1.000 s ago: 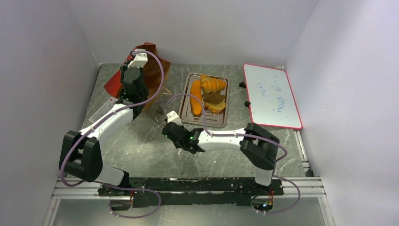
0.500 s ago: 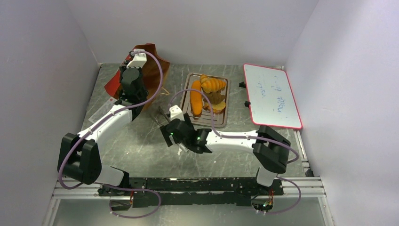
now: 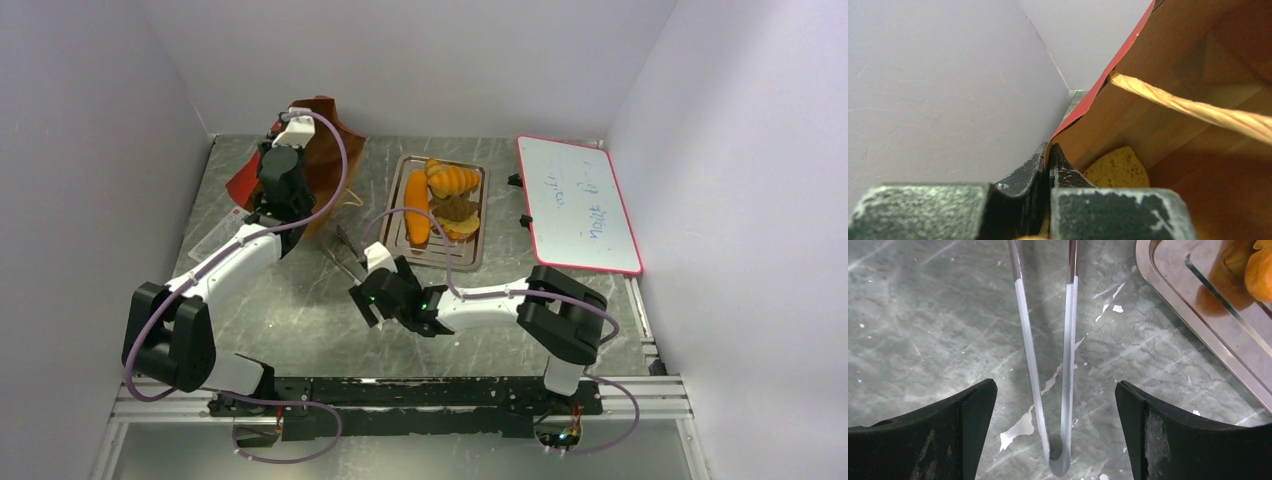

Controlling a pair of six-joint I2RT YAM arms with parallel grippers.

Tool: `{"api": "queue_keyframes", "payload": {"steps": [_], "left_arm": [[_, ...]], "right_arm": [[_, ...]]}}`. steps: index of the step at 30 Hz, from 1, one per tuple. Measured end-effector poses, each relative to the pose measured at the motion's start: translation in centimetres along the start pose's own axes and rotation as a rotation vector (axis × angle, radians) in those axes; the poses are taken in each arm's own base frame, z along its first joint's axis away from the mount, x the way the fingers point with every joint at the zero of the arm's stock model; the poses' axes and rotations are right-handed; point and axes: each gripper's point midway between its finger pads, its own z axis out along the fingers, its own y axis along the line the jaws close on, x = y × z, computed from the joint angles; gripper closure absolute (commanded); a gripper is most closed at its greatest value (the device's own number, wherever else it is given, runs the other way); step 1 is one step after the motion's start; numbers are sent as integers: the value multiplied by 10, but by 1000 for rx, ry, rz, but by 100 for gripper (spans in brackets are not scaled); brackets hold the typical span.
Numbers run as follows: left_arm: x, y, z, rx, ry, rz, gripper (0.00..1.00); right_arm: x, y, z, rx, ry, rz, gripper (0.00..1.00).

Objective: Take the fake bread out of the paper bag
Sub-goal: Pick up the clamp at the center of the board.

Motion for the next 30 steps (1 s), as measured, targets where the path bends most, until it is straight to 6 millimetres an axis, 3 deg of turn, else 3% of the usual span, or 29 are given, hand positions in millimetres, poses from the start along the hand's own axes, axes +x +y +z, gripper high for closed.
{"api": "queue_keyframes", "payload": {"steps": [13,30], "left_arm": [[7,-6,-1,22,11,1,93],[9,-10,-2,38,16,4,93]], "right_arm": [[24,-2,23,-6,-33,22,15],[20,4,29,26,-189,138,20]]}}
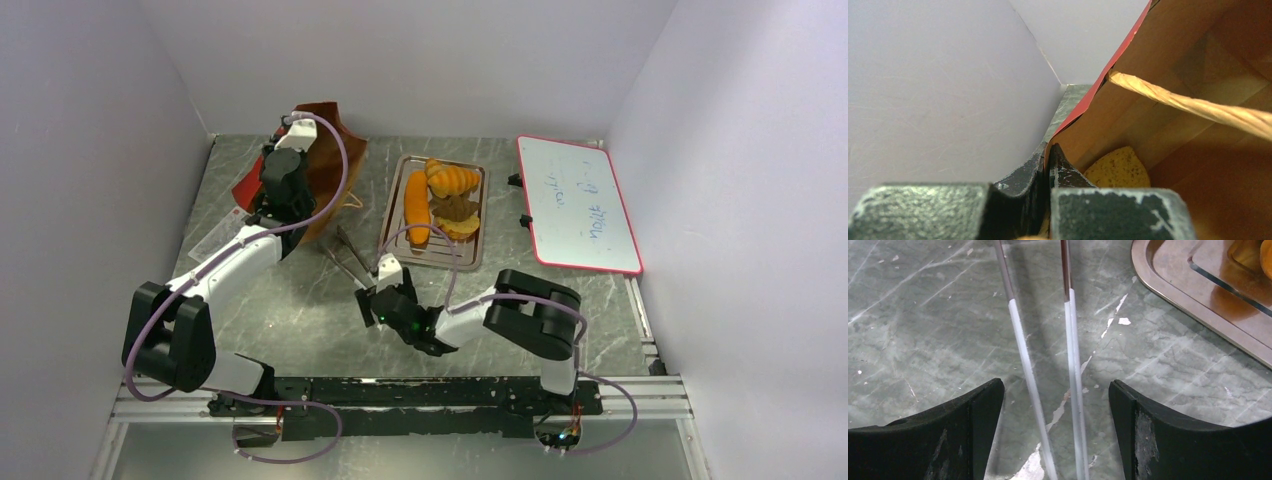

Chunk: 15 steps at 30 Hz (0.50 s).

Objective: Take the fake bread out of the paper bag
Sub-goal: Pick up the clamp at the center of the board.

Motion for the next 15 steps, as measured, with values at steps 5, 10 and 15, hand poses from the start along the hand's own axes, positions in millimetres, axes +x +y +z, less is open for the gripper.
{"api": "queue_keyframes", "payload": {"steps": [5,10,15], "left_arm": [[1,-1,0,5,4,-2,93],[2,-2,0,7,5,-3,93],[1,-3,-1,9,5,-3,93]], "right_arm": [[3,10,-2,13,-35,-9,39],[3,10,0,31,-54,4,51],[3,7,0,43,-58,13,67]]}}
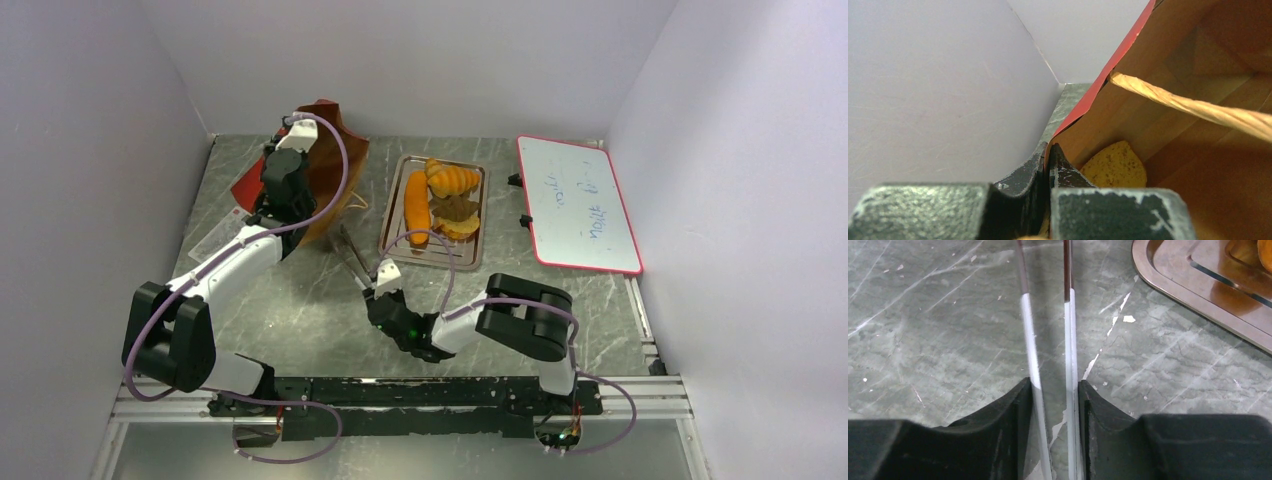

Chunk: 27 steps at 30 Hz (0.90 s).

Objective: Take the fake bread out of the paper bag
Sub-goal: Pick up the clamp at the center of the board.

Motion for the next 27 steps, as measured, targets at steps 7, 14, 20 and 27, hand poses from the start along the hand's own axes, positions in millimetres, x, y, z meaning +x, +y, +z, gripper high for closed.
{"api": "queue_keyframes", "payload": {"steps": [7,14,20,27], "left_arm": [[2,-1,-1,4,1,2,93],[11,-8,-3,26,2,17,93],[17,-10,-4,32,-4,28,93],[30,-17,-7,59,2,46,93]], "right_arm": [[1,6,-11,-50,50,10,76],[-15,10,-47,-118,145,28,77],[-51,15,-82,-189,149,121,77],[-83,15,-116,-245,125,187,77]]}}
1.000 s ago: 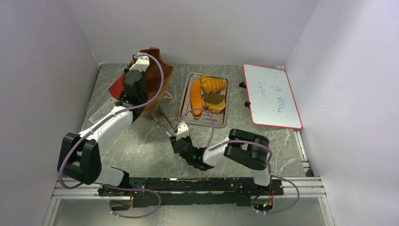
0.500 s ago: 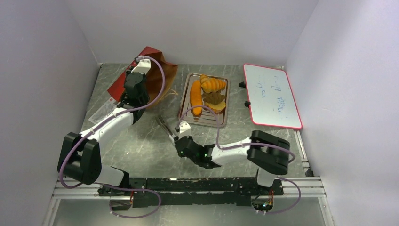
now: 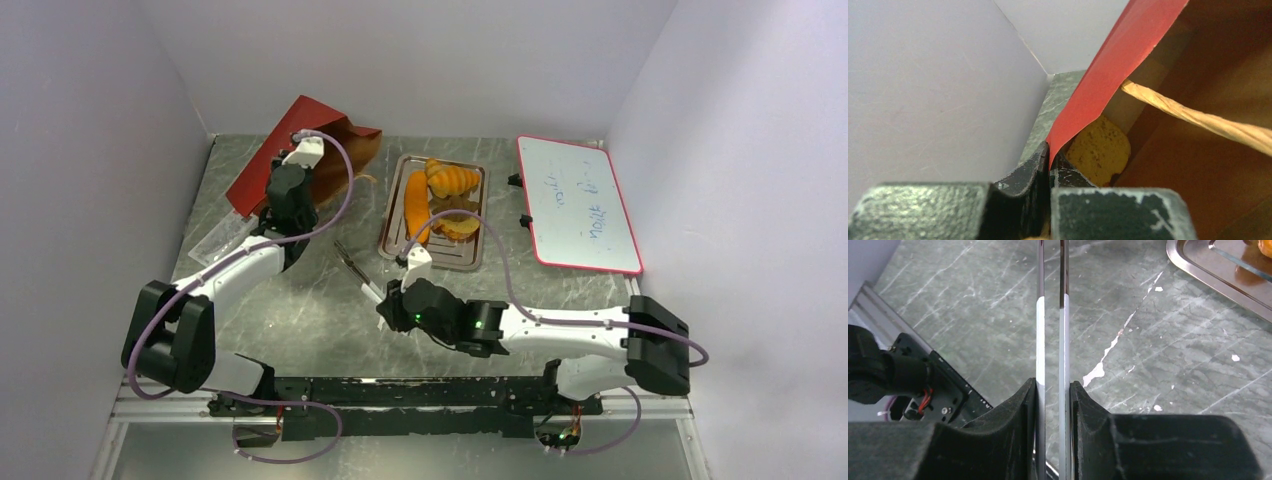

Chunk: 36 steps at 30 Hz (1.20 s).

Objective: Take the fake bread out of the paper bag
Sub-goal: Pick up the clamp at the center of the board.

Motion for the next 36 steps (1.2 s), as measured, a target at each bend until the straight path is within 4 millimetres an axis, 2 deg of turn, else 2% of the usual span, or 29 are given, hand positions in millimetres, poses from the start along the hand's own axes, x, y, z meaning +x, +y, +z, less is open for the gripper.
{"api": "queue_keyframes", "payload": {"steps": [8,13,20,24,27,29,34,36], "left_arm": [[-5,1,-11,27,-23,-37,93],[-8,-8,-22,59,-39,-50,93],[-7,-24,-36,105,-44,-45,93],[-9,-30,-47,123,-52,-59,93],[-6,-31,-52,126,-50,-79,93],[-3,-32,-57,135,-46,-97,93],[1,-30,-66,148,-37,-154,93],[1,-28,-68,146,-36,-176,93]], "right_arm": [[-28,19,-34,-59,-24,26,76],[-47,34,-55,-102,-48,43,75],[-74,45,-65,-93,-77,52,75],[-84,50,-52,-43,-68,38,75],[-78,53,-37,-23,-24,22,75],[-78,41,-22,19,-8,28,75],[-85,-11,11,134,14,103,75],[-85,-23,23,150,26,137,75]]}}
